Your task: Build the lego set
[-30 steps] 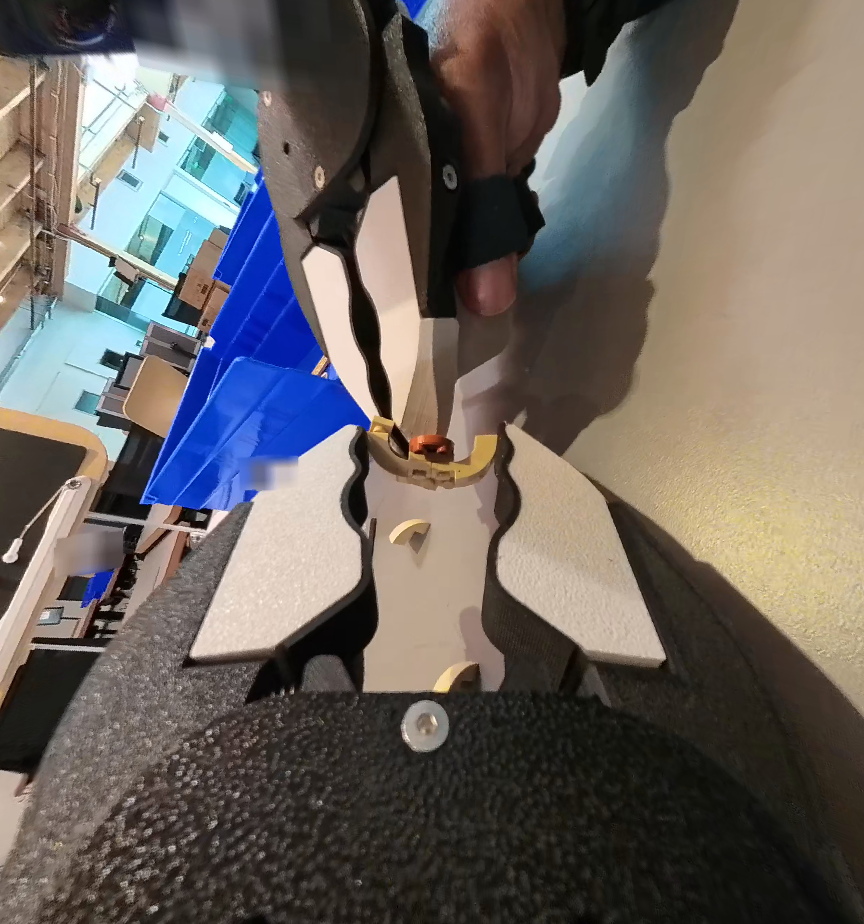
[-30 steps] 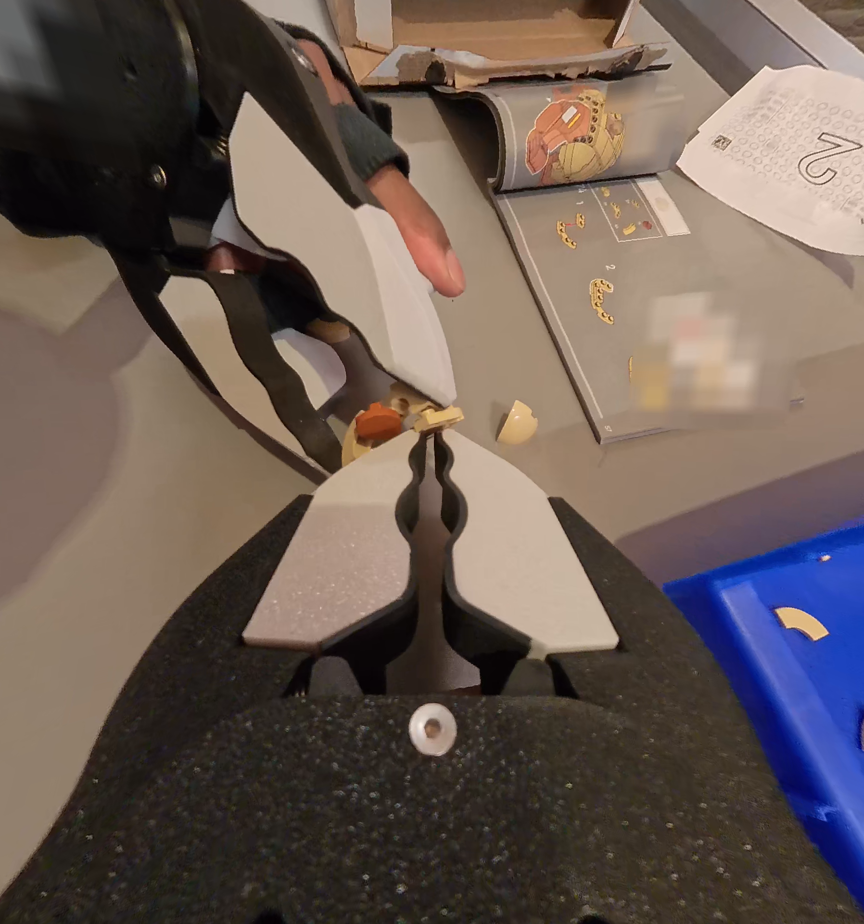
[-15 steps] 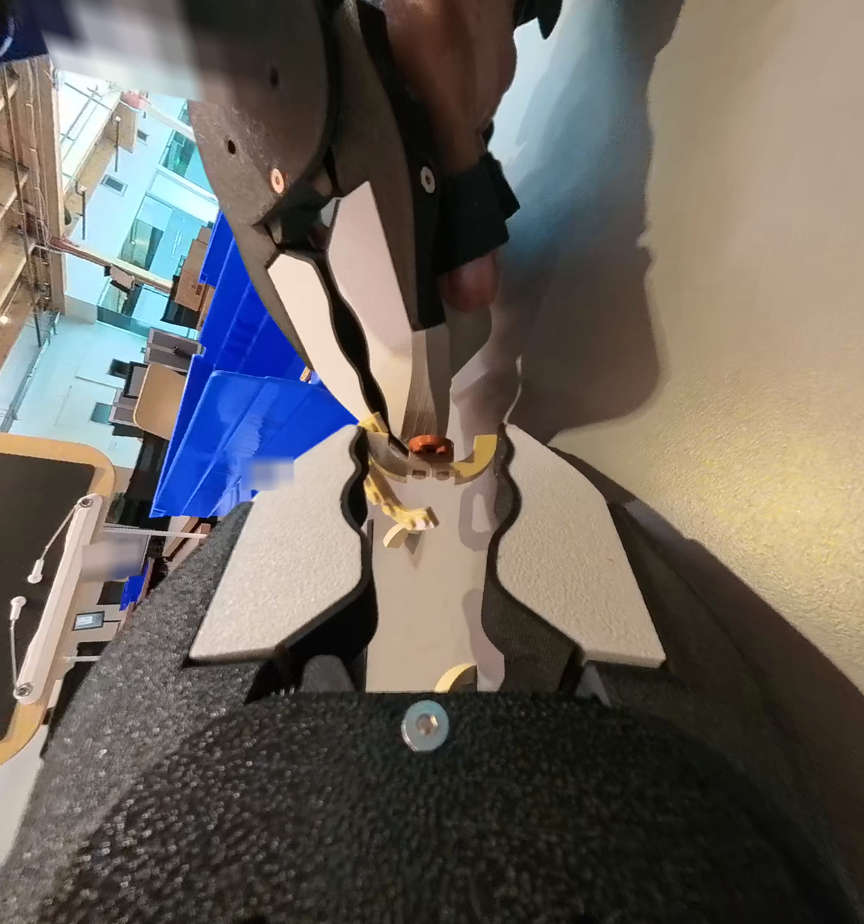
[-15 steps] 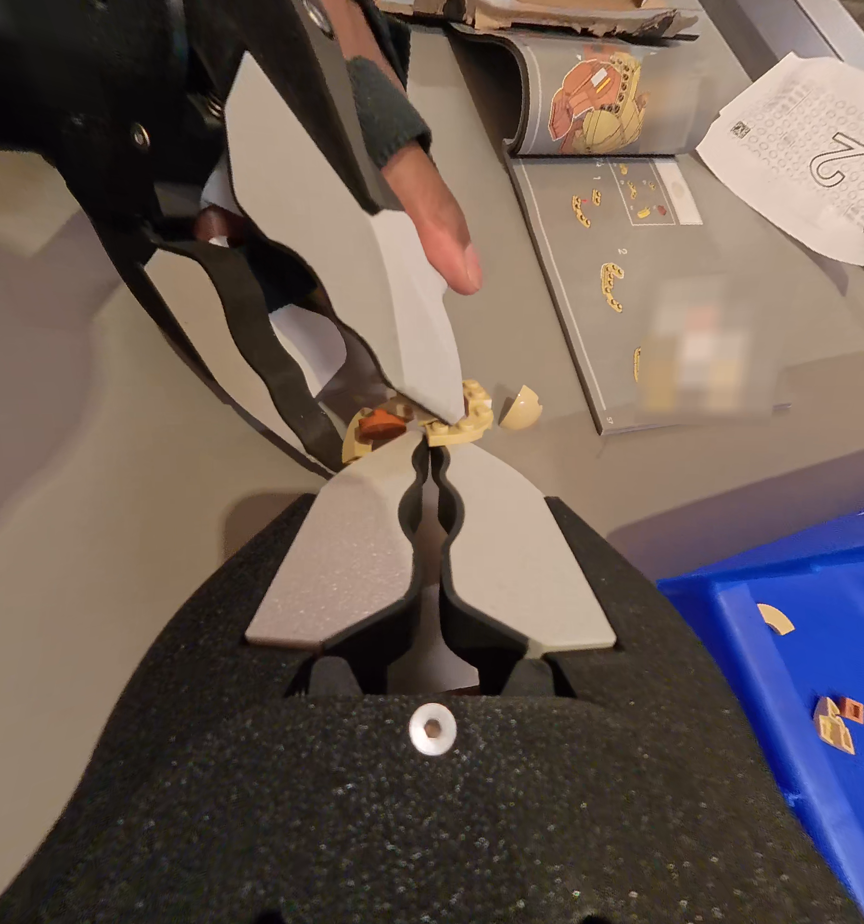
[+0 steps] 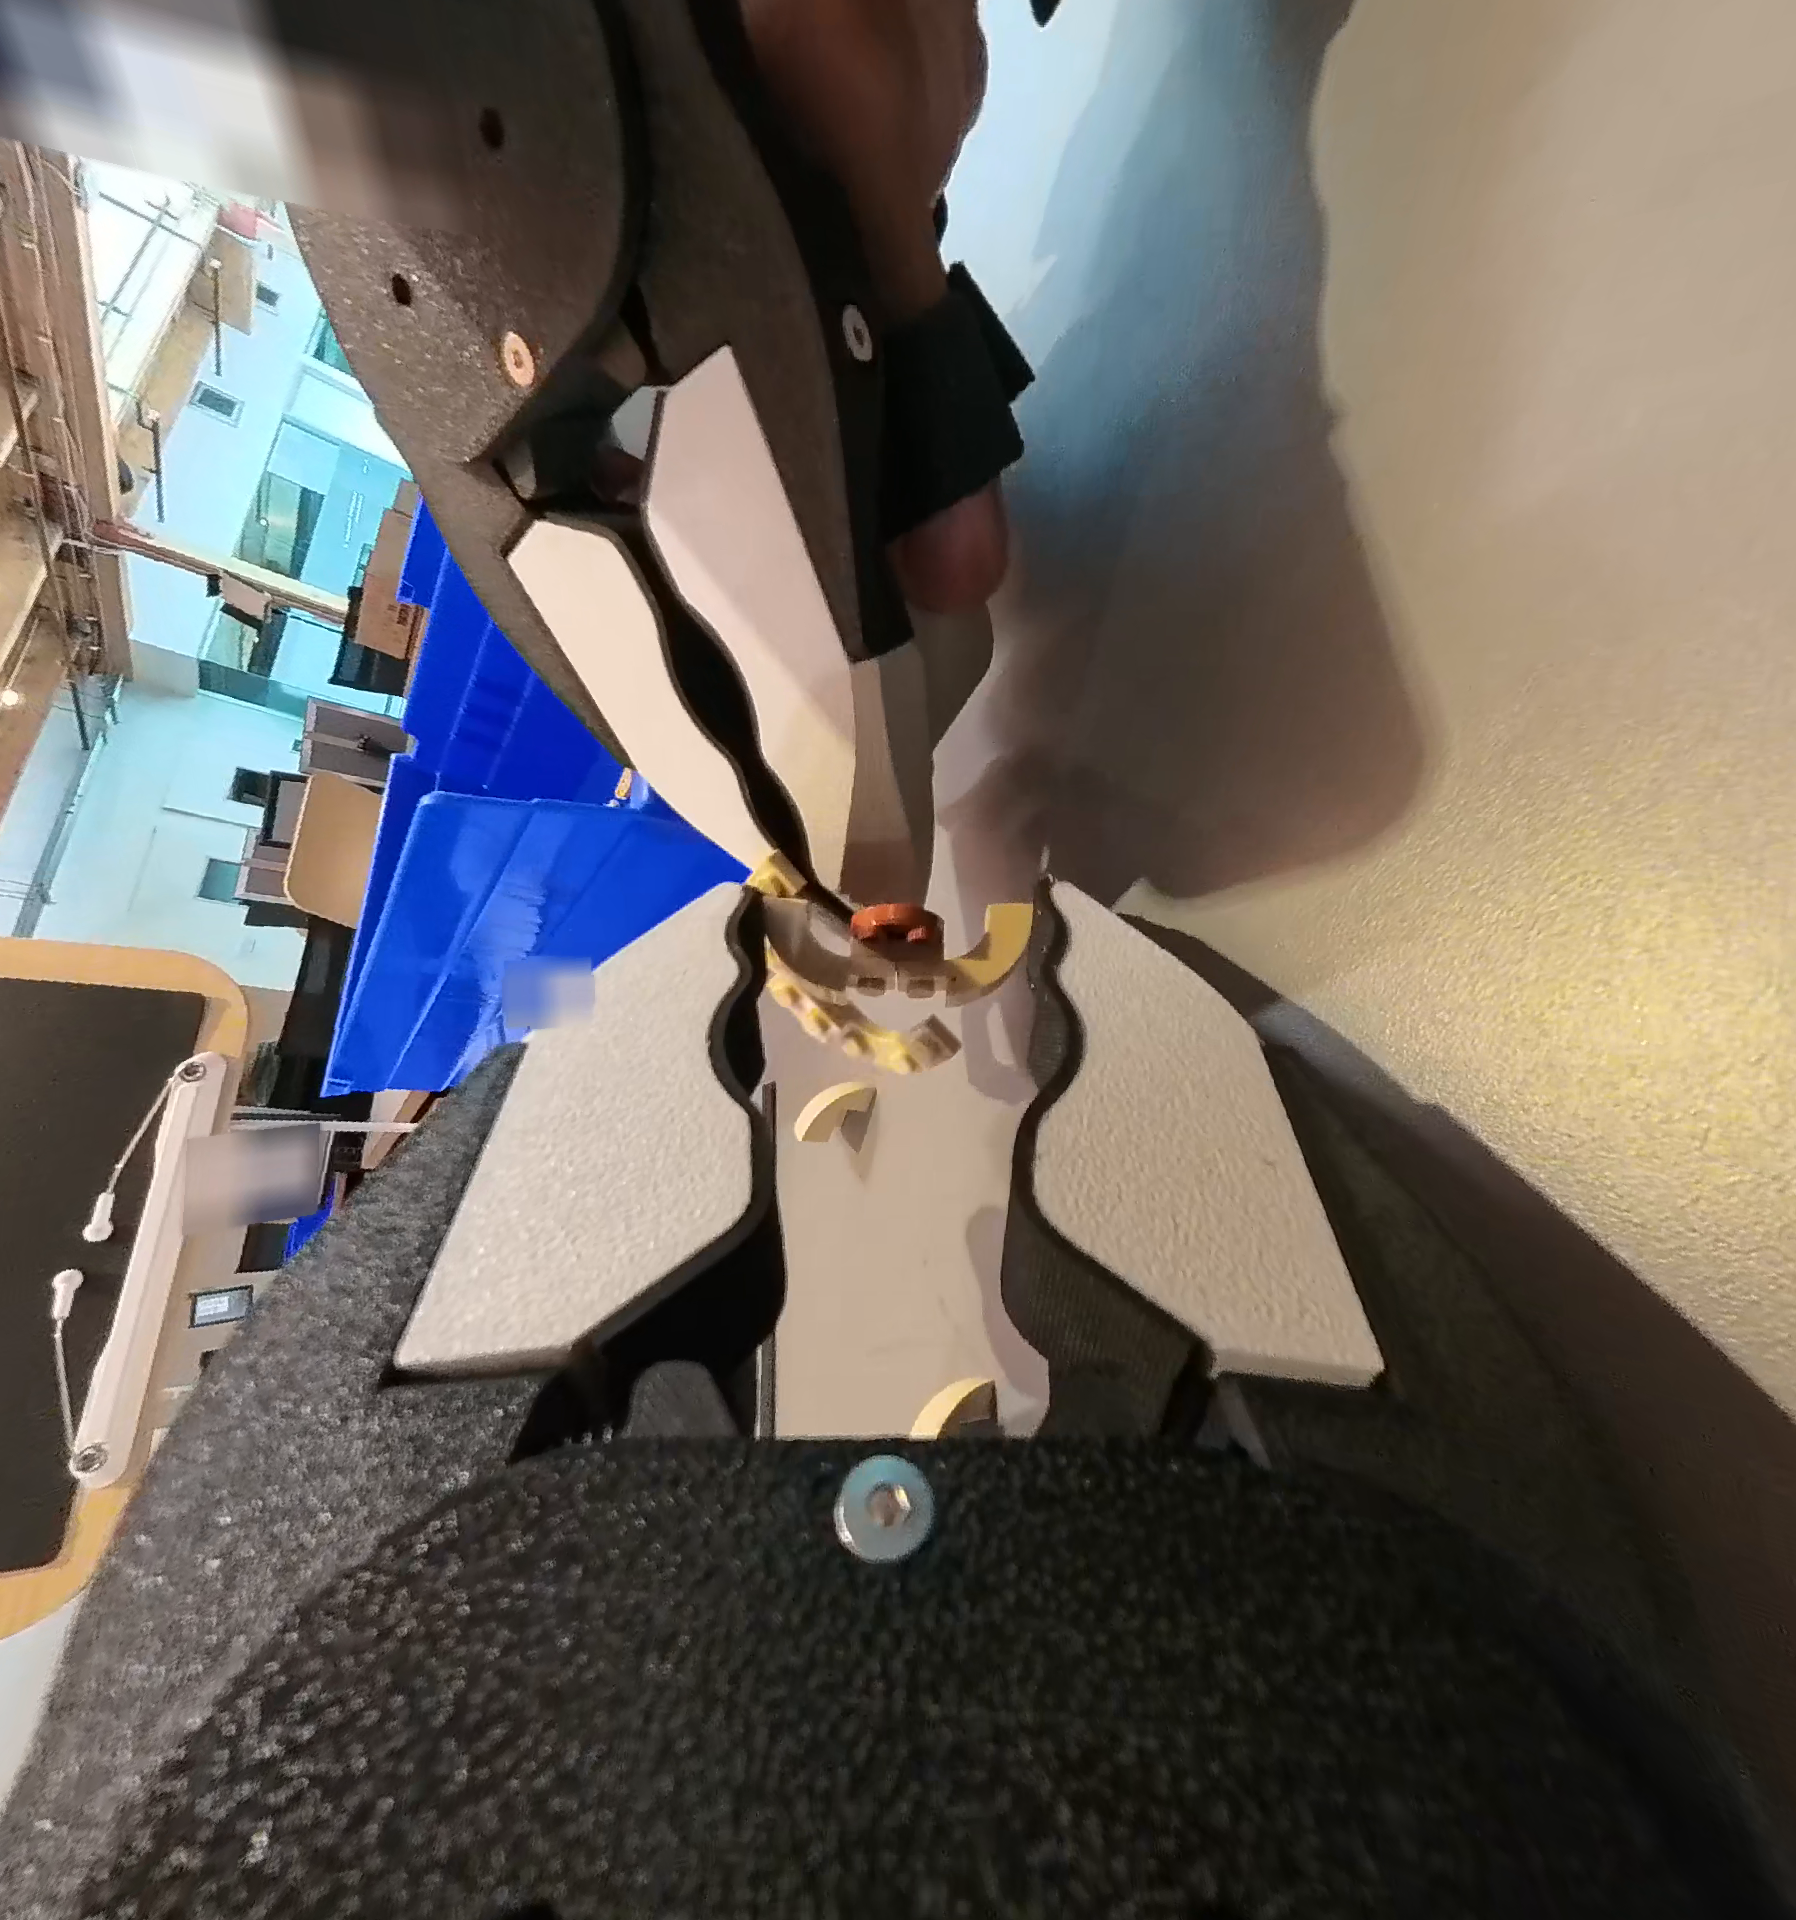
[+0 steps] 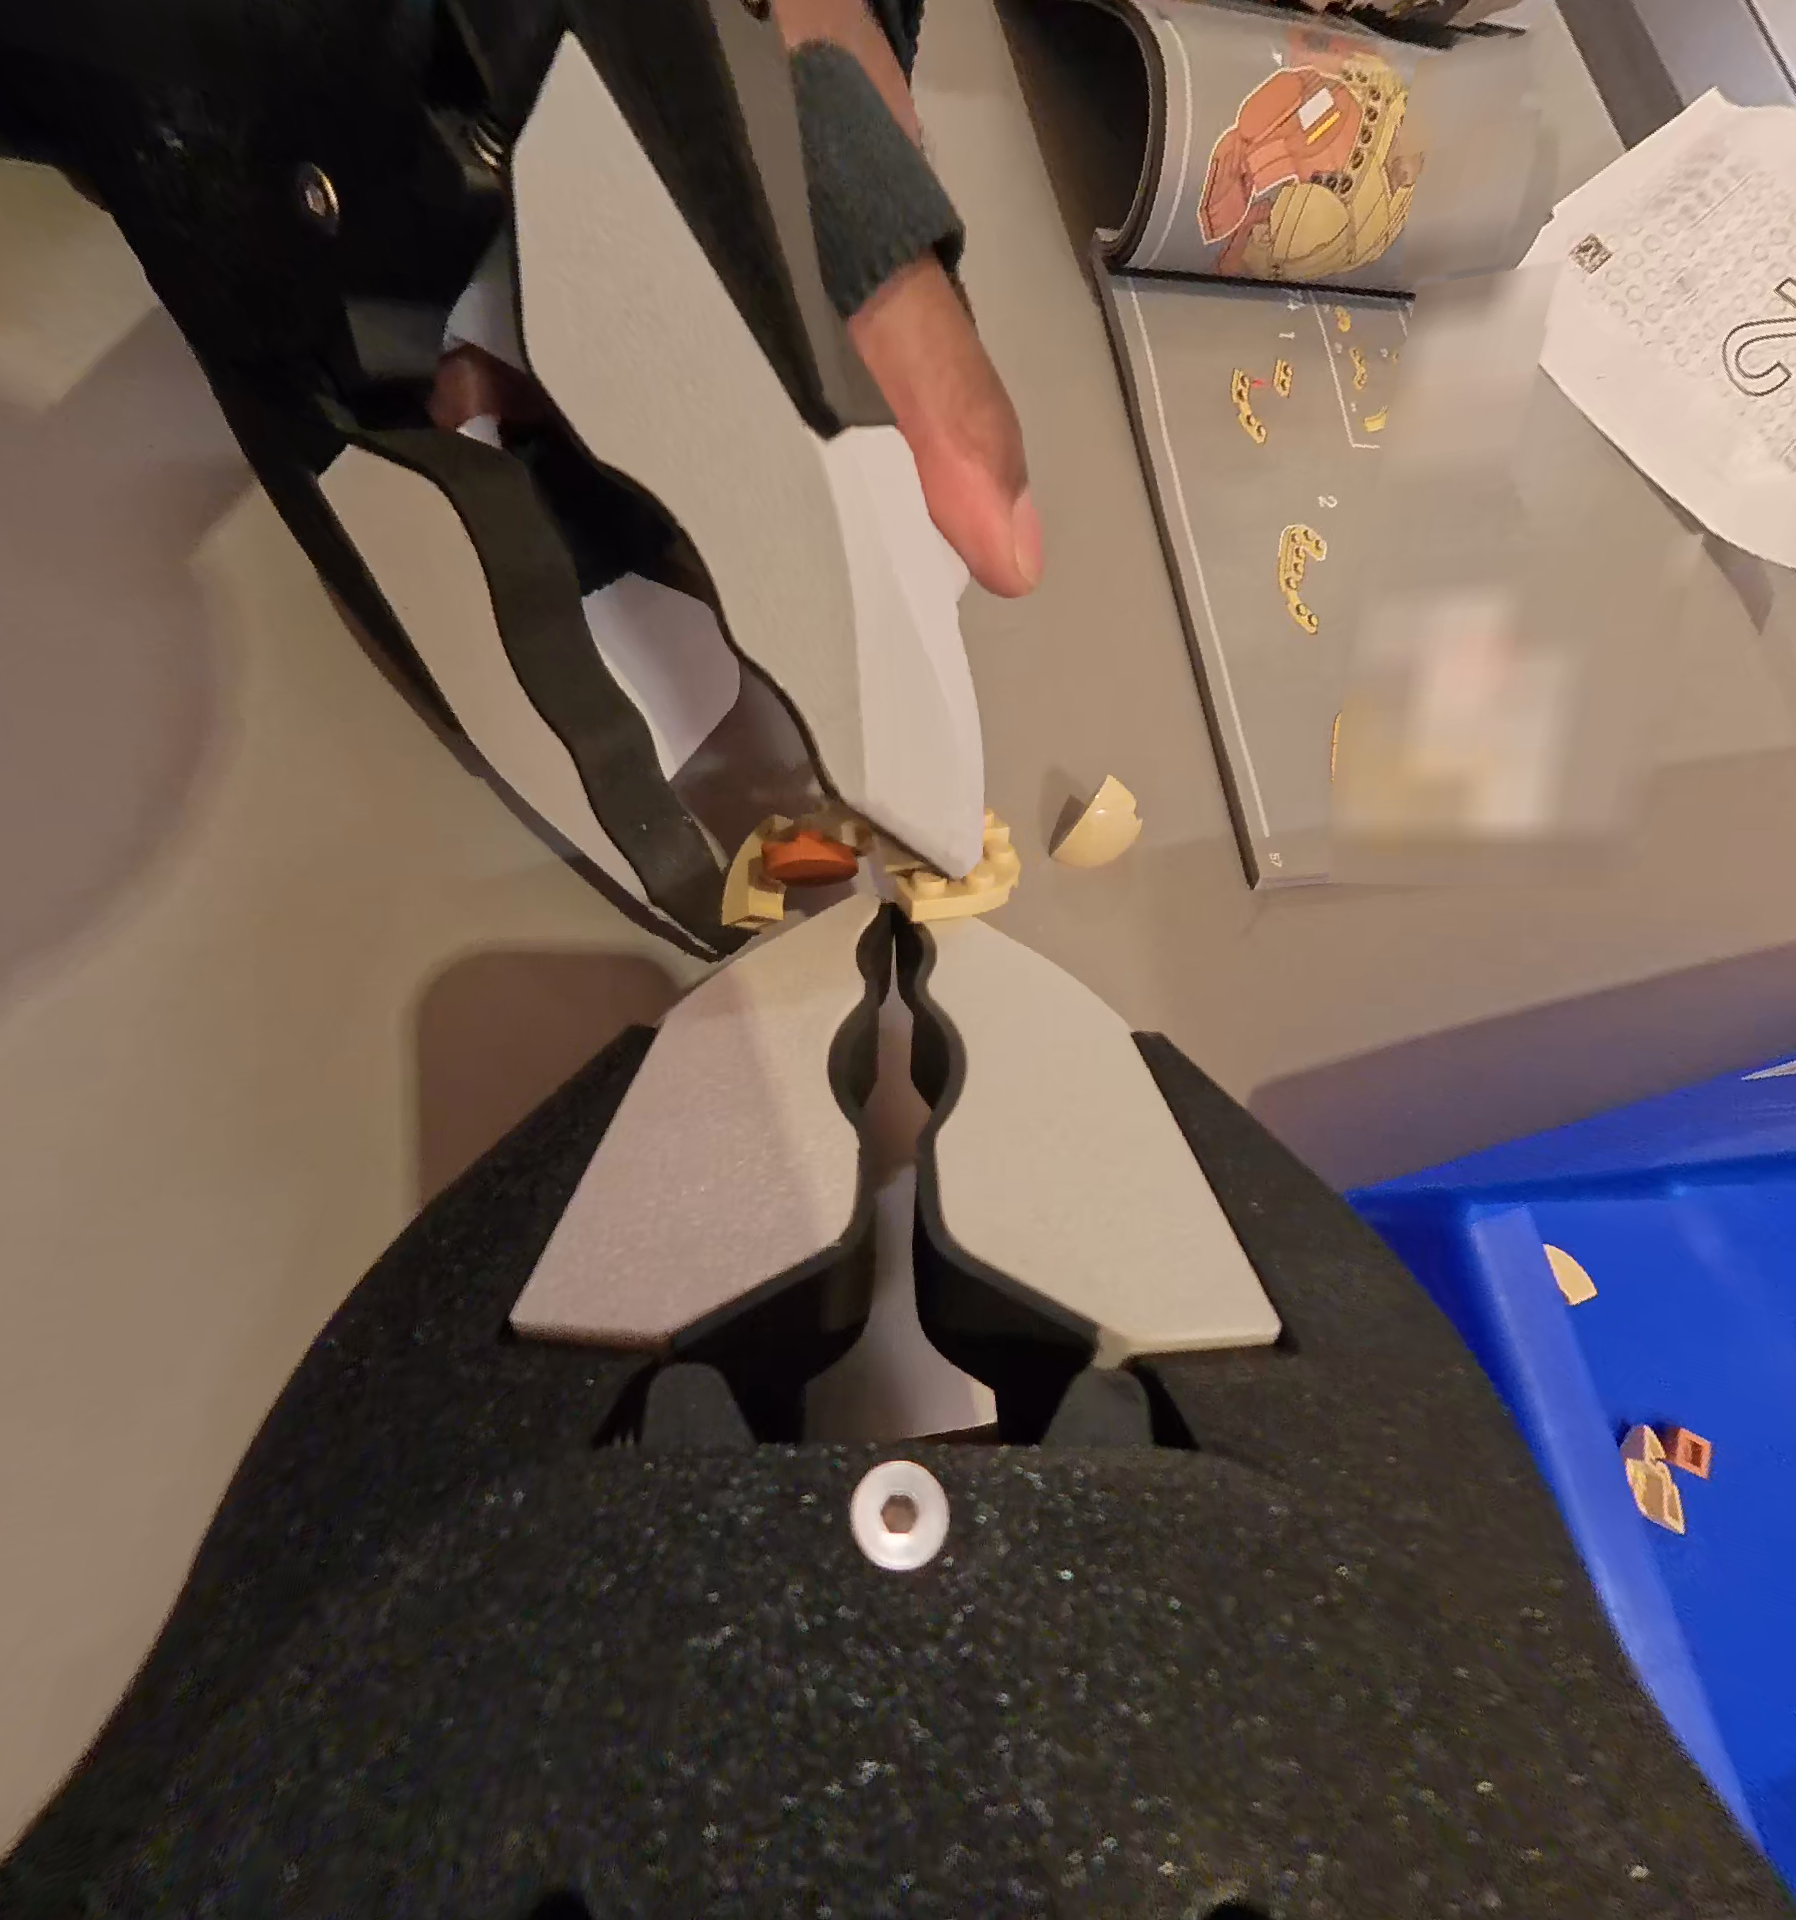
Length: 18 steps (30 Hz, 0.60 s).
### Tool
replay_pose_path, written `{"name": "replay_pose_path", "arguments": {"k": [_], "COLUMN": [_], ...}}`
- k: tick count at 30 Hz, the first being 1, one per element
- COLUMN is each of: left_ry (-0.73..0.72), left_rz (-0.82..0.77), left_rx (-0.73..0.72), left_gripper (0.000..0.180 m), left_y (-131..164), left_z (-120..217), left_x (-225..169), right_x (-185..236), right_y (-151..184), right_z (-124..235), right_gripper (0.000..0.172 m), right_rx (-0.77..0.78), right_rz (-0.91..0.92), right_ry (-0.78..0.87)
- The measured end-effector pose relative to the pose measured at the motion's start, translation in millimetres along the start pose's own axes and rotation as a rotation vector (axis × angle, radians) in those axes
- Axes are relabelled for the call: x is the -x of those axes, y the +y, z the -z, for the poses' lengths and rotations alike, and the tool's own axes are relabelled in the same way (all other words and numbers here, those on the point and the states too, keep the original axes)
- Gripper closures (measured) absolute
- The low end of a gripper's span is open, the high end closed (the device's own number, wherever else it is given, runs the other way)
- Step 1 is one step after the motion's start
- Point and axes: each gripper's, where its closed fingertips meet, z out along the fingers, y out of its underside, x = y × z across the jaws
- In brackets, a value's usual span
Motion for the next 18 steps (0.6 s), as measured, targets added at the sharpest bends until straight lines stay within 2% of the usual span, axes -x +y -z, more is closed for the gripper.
{"name": "replay_pose_path", "arguments": {"k": [18], "left_ry": [0.007], "left_rz": [-0.008], "left_rx": [-0.02], "left_gripper": [0.132], "left_y": [-3.1], "left_z": [2.2], "left_x": [-0.1], "right_x": [5.2], "right_y": [-2.1], "right_z": [3.6], "right_gripper": [0.172], "right_rx": [-0.007], "right_rz": [0.07], "right_ry": [-0.02]}}
